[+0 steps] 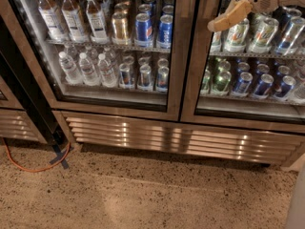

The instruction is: Open right fridge door

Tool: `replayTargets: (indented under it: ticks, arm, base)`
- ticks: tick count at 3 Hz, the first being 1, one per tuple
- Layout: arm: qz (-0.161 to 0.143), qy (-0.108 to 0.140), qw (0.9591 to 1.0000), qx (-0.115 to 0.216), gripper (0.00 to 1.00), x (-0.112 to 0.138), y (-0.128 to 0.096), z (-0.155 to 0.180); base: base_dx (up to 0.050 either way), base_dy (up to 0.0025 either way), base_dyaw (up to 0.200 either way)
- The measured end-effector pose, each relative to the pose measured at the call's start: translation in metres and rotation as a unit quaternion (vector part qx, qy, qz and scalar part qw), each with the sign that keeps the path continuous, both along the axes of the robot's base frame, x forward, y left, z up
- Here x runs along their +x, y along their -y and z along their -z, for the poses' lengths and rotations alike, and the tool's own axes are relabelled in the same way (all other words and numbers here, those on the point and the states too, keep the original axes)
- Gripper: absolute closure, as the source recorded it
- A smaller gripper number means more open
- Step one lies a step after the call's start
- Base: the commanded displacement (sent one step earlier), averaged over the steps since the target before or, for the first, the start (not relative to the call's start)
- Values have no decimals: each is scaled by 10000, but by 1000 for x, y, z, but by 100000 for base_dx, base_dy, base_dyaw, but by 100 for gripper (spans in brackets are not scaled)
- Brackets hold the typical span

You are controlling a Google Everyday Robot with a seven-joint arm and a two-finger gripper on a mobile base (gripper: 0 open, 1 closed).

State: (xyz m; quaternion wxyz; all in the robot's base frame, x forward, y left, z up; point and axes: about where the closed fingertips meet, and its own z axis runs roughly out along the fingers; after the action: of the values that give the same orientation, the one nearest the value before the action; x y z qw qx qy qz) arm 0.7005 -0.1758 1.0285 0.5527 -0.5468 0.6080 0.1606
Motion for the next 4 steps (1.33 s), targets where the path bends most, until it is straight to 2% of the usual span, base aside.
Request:
replayTargets:
  ticks: [1,2,4]
  arm:
    - [-118,-131,9998,75,0,-1,-9,7]
    - [-659,-354,9969,234,0,-5,-37,16]
    - [-806,-448,9953,297,0,-6,-39,20]
  base:
    - [0,0,0]
    - [0,0,0]
    - [0,0,0]
